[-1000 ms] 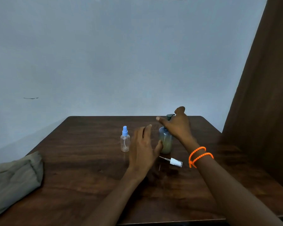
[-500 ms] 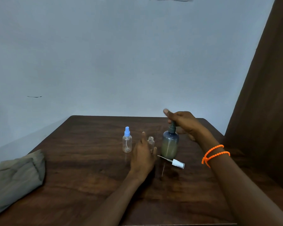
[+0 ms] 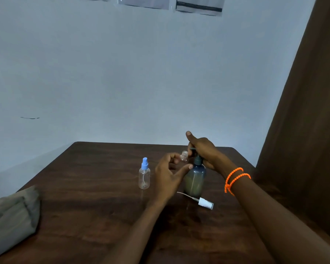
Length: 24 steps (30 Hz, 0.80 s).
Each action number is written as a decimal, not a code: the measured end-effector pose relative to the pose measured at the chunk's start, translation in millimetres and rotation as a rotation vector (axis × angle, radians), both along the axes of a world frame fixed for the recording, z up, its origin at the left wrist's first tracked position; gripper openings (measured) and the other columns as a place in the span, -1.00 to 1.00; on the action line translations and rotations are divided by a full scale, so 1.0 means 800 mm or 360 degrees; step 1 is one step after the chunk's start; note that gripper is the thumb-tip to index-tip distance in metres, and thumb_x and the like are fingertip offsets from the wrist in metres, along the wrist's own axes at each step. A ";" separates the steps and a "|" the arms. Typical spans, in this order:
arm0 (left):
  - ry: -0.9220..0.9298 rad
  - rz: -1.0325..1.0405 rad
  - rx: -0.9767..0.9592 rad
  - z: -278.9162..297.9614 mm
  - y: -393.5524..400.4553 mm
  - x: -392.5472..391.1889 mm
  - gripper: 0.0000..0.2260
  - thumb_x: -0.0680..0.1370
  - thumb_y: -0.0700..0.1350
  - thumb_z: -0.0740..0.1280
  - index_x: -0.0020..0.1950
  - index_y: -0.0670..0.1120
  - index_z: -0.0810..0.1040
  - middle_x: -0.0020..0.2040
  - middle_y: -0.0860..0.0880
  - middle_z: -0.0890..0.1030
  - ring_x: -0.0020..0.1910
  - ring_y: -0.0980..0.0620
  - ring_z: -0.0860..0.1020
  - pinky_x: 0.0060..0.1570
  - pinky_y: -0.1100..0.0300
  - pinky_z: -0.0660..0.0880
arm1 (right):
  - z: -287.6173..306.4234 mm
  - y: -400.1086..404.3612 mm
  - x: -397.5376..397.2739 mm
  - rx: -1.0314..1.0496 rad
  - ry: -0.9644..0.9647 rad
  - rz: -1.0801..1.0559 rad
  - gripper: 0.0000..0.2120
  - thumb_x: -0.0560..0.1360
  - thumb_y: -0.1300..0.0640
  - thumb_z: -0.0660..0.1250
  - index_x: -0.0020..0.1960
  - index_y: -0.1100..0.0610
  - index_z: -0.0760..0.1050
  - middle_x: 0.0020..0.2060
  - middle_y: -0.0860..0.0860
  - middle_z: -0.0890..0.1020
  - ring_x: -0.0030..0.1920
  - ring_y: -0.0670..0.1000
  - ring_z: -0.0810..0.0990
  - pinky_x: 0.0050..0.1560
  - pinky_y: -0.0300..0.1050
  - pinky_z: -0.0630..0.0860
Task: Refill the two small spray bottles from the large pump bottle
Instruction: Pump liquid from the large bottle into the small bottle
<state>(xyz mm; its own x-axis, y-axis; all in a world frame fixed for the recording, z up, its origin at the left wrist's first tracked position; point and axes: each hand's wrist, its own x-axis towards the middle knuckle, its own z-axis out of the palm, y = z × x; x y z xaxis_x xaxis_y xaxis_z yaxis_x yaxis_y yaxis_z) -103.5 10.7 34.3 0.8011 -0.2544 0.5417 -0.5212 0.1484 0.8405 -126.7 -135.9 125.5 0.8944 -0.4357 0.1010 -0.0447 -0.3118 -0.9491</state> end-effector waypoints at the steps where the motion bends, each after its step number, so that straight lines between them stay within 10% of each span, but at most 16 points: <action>1: -0.0106 0.0028 0.0015 -0.003 0.002 -0.001 -0.68 0.39 0.09 0.59 0.07 0.11 0.59 -0.03 0.09 0.63 -0.02 0.05 0.62 -0.10 0.10 0.63 | 0.001 -0.003 -0.001 -0.0014 0.0015 0.0055 -0.35 0.58 -0.31 0.24 -0.46 0.17 0.46 -0.46 0.06 0.56 -0.36 0.03 0.53 -0.13 -0.05 0.49; 7: -0.0330 0.0123 0.0133 -0.015 0.014 0.003 -0.64 0.49 0.18 0.49 0.25 0.13 0.60 0.04 0.17 0.62 0.03 0.19 0.59 -0.04 0.18 0.59 | 0.014 -0.023 -0.007 0.0494 0.0242 0.0545 -0.28 0.61 -0.35 0.08 -0.10 0.31 0.60 -0.14 0.28 0.66 -0.18 0.14 0.64 -0.02 0.00 0.57; 13: -0.0183 -0.0100 0.0170 -0.011 0.005 0.014 -0.64 0.56 0.21 0.39 0.34 0.20 0.56 0.03 0.15 0.65 -0.03 0.07 0.66 -0.03 -0.05 0.64 | 0.024 -0.015 0.013 -0.0047 0.0735 0.0035 -0.54 0.64 -0.25 0.10 -0.07 0.10 0.54 -0.39 0.01 0.66 -0.27 0.08 0.64 -0.22 -0.11 0.42; 20: -0.0038 -0.0387 0.0037 -0.003 0.001 0.012 -0.63 0.61 0.00 0.36 0.42 0.11 0.53 0.18 0.09 0.64 0.02 0.19 0.61 -0.12 0.28 0.53 | 0.018 -0.009 0.012 -0.0116 0.0743 -0.0080 -0.66 0.60 -0.16 0.24 -0.05 0.11 0.53 -0.27 0.08 0.66 -0.08 0.17 0.57 0.18 0.16 0.48; 24: 0.0011 -0.0412 0.0040 -0.005 0.001 0.015 -0.63 0.64 -0.01 0.32 0.46 0.11 0.48 0.20 -0.03 0.61 -0.10 0.16 0.61 -0.25 0.26 0.52 | 0.018 -0.012 0.010 -0.0107 0.0740 -0.0116 -0.65 0.61 -0.16 0.22 -0.09 0.11 0.54 -0.31 0.07 0.70 -0.12 0.14 0.59 0.01 0.06 0.48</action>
